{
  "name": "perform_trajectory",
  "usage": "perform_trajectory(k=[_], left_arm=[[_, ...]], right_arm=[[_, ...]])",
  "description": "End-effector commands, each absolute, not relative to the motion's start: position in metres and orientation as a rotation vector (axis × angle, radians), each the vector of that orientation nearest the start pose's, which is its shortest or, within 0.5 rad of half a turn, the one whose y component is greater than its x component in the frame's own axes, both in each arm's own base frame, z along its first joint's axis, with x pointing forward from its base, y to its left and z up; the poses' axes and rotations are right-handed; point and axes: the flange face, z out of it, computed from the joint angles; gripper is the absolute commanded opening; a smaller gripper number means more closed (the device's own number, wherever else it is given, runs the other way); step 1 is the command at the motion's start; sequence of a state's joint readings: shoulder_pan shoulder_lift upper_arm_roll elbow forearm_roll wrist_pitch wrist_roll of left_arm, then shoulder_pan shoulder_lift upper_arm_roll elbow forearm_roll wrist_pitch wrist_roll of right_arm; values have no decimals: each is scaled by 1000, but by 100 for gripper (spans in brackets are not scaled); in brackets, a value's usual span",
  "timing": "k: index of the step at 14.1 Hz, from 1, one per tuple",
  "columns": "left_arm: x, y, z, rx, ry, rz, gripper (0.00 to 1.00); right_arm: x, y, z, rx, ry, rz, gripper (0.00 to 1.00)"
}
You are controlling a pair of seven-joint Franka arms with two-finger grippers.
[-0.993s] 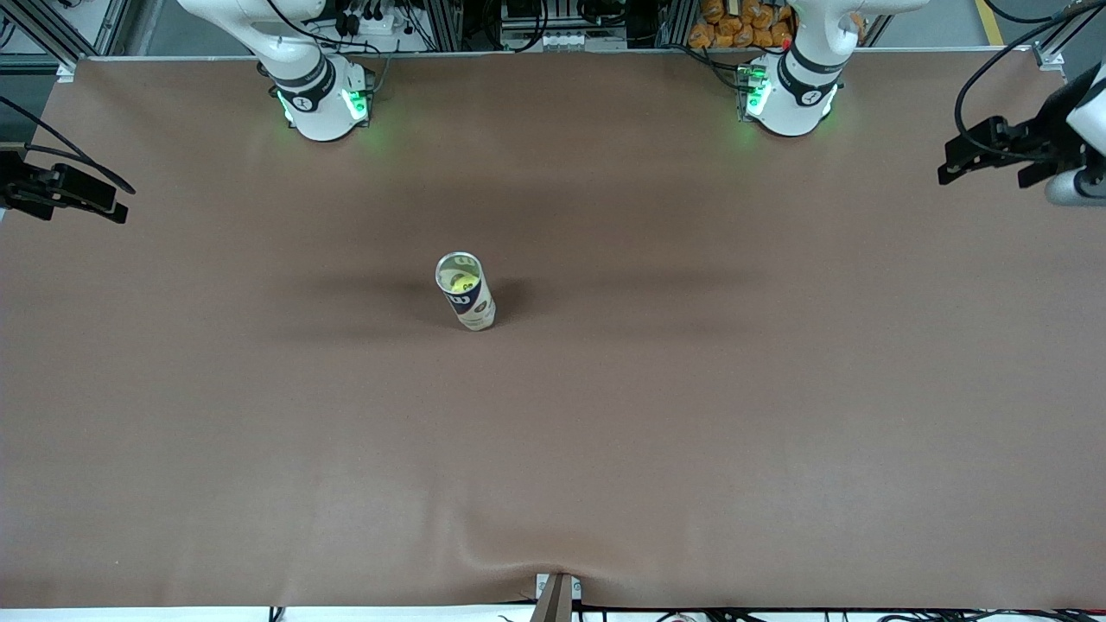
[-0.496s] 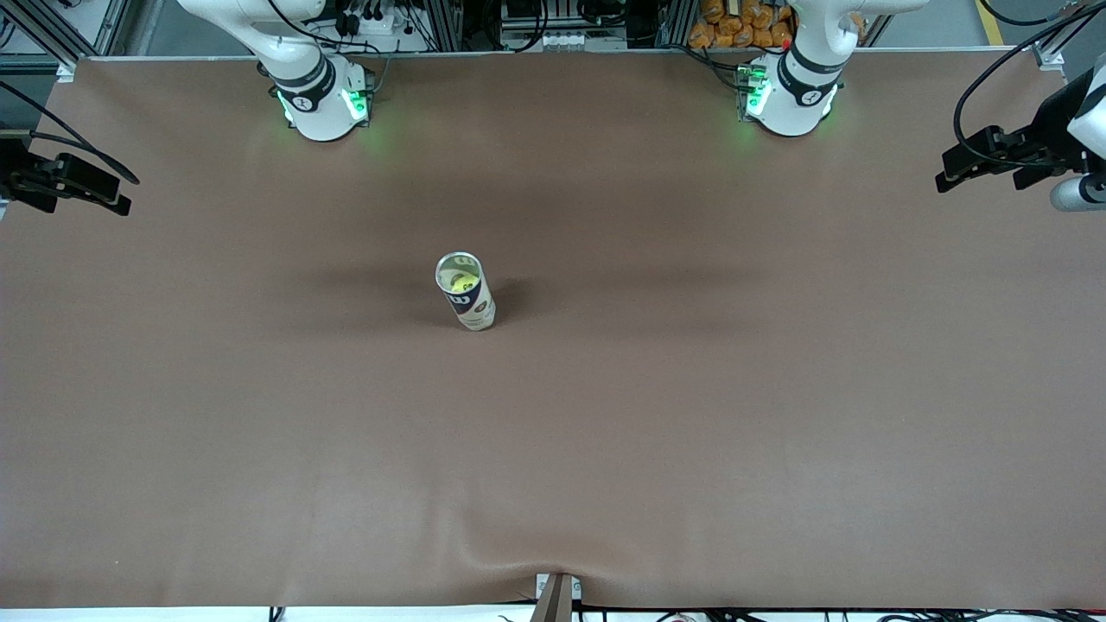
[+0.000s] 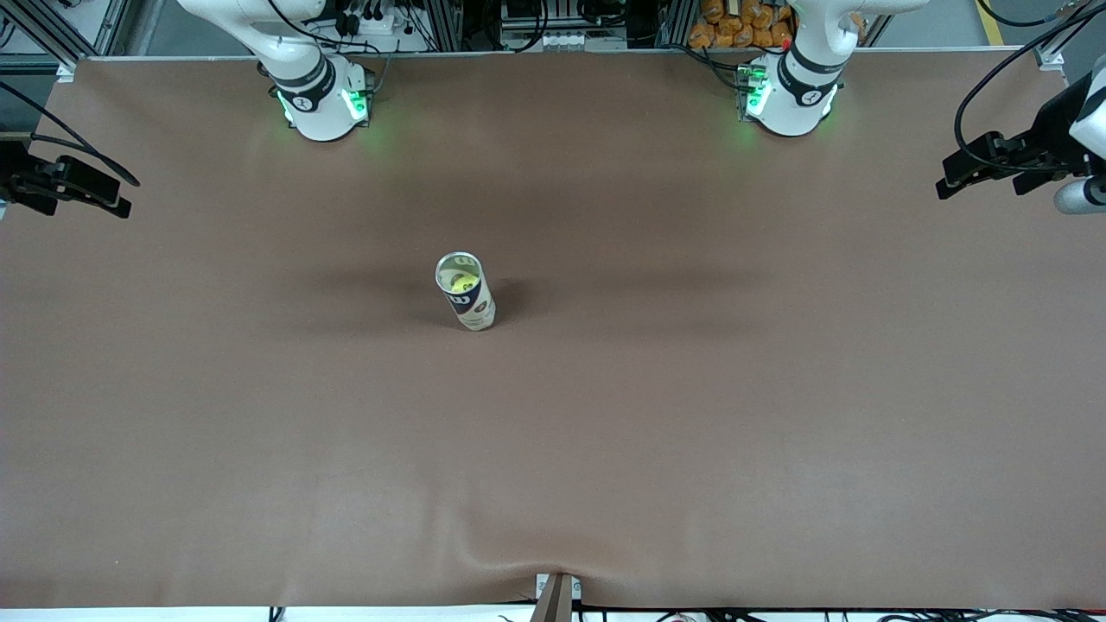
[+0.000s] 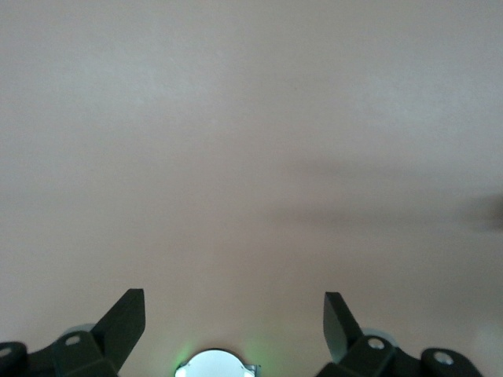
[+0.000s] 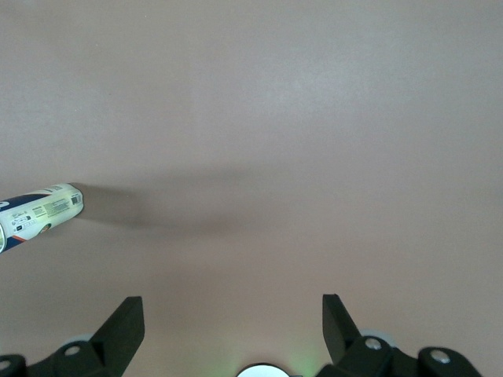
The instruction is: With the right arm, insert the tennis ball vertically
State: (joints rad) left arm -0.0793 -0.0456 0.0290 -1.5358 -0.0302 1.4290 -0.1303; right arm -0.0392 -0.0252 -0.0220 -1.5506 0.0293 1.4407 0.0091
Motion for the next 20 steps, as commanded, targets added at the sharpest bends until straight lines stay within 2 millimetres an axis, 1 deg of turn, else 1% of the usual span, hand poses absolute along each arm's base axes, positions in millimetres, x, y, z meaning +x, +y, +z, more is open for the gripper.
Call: perform_trajectory(k=[1,5,8,10,11,20], left_arm=[[519,-19,652,-3141,-91,68,100],[523,-19,649,-3140,-110,70,100],[522,-18,649,-3141,-77,73,100],[525,-16,645,-3151,-56,86,100],[525,-13,645,-3151,-59,83,100],[526,-14,649,-3142,-50,75,100]], right_arm=[[524,-28,640,-3121,106,112,100],[524,-28,640,-3122,104,112,100],[524,-28,640,-3122,104,112,100],[524,-28,640,-3122,104,112,100],[524,-28,641,-3122,104,110,100],[524,-28,641,-3118,103,112,100]])
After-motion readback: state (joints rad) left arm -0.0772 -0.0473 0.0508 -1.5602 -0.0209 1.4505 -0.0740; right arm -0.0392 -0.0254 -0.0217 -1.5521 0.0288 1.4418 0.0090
